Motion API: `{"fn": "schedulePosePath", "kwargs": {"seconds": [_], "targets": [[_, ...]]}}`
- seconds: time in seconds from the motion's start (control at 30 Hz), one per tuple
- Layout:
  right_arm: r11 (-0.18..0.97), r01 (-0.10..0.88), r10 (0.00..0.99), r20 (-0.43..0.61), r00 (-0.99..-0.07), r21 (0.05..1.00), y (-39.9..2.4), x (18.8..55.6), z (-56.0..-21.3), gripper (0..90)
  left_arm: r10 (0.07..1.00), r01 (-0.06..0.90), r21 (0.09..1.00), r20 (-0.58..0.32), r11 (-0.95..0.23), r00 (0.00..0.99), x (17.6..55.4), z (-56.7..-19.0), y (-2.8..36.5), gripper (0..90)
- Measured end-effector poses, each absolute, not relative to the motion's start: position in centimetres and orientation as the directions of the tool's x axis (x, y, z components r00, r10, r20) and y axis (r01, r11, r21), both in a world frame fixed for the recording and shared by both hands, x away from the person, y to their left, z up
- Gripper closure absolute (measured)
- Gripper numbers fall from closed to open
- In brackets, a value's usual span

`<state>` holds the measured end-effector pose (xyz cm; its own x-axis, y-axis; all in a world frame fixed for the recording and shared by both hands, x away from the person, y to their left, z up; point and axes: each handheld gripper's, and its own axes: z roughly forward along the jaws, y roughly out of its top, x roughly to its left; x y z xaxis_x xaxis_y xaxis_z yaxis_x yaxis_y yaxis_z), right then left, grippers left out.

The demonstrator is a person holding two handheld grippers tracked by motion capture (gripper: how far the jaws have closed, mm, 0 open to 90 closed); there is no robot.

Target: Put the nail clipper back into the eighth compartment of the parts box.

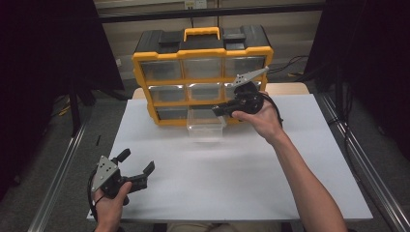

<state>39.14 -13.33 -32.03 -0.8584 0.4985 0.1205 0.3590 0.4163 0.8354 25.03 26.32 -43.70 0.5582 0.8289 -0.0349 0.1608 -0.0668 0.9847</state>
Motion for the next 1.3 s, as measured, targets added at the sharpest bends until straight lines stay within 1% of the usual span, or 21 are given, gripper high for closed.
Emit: {"fn": "schedulePosePath", "kwargs": {"seconds": [0.07, 0.1, 0.2, 0.57, 0.77, 0.83, 0.87, 1.1, 1.3], "targets": [[0.422, 0.359, 0.498, 0.118, -0.859, 0.832, -13.1, 39.6, -32.0, 78.2, 0.826, 0.174, 0.984, -0.058, -0.049, 0.56, 25.0, -43.8, 26.2, 3.3], [0.423, 0.361, 0.504, 0.116, -0.856, 0.831, -12.9, 39.9, -31.9, 78.2, 0.825, 0.168, 0.984, -0.043, -0.064, 0.564, 25.1, -43.8, 26.3, 3.3], [0.427, 0.364, 0.506, 0.115, -0.855, 0.827, -12.6, 40.4, -31.9, 78.1, 0.825, 0.167, 0.983, -0.036, -0.072, 0.563, 25.0, -43.7, 26.5, 3.3], [0.459, 0.372, 0.508, 0.105, -0.855, 0.807, -10.8, 41.9, -31.2, 78.1, 0.824, 0.165, 0.984, -0.037, -0.068, 0.565, 25.1, -43.8, 26.4, 3.4], [0.502, 0.372, 0.509, 0.082, -0.857, 0.781, -9.4, 43.0, -30.8, 78.2, 0.822, 0.163, 0.983, -0.029, -0.079, 0.568, 25.1, -43.8, 26.5, 3.4], [0.5, 0.38, 0.516, 0.085, -0.853, 0.778, -9.2, 43.0, -30.8, 78.1, 0.823, 0.164, 0.984, -0.034, -0.073, 0.568, 25.1, -43.8, 26.5, 3.3], [0.52, 0.382, 0.515, 0.076, -0.854, 0.763, -8.8, 43.4, -30.8, 78.1, 0.823, 0.162, 0.984, -0.034, -0.072, 0.568, 25.1, -43.8, 26.5, 3.4], [0.545, 0.387, 0.519, 0.063, -0.852, 0.744, -7.9, 44.1, -31.0, 78.2, 0.822, 0.163, 0.984, -0.035, -0.071, 0.568, 25.1, -43.8, 26.5, 3.4], [0.576, 0.417, 0.539, 0.057, -0.84, 0.703, -6.5, 45.3, -31.4, 78.1, 0.823, 0.166, 0.983, -0.035, -0.073, 0.567, 25.0, -43.8, 26.5, 3.4]]}}
